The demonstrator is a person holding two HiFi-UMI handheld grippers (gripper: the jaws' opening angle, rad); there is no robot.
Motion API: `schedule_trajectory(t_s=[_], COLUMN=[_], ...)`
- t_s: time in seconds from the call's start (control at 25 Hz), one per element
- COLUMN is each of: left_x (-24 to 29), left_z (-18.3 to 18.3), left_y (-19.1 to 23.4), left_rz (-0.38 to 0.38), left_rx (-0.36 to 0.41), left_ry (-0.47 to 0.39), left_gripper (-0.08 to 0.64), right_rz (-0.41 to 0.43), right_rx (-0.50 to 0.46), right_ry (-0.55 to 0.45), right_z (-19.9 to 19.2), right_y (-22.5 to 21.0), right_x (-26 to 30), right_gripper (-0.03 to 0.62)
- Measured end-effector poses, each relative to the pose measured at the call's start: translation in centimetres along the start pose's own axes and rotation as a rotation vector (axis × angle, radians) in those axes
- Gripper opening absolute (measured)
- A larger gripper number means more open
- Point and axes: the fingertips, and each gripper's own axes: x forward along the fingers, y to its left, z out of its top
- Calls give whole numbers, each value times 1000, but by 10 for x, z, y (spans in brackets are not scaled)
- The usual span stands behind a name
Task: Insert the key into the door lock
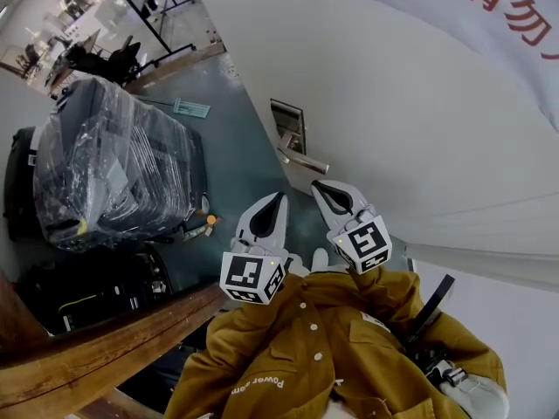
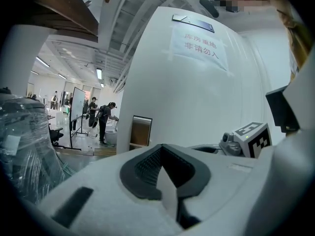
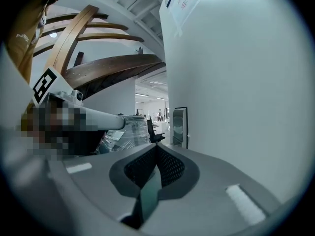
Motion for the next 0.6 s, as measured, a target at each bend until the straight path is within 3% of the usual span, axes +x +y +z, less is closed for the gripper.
schedule_trajectory(t_s=[0.6], left_x=[-1], left_z=[-7], left_y=[-8], left_rz=[-15], left_rx=[-39], left_ry=[13], left_gripper=[2], right_rz=[6], right_rx=[12], right_ry=[-13], right_z=[4], right_y=[4], right_x=[-10], right_gripper=[5])
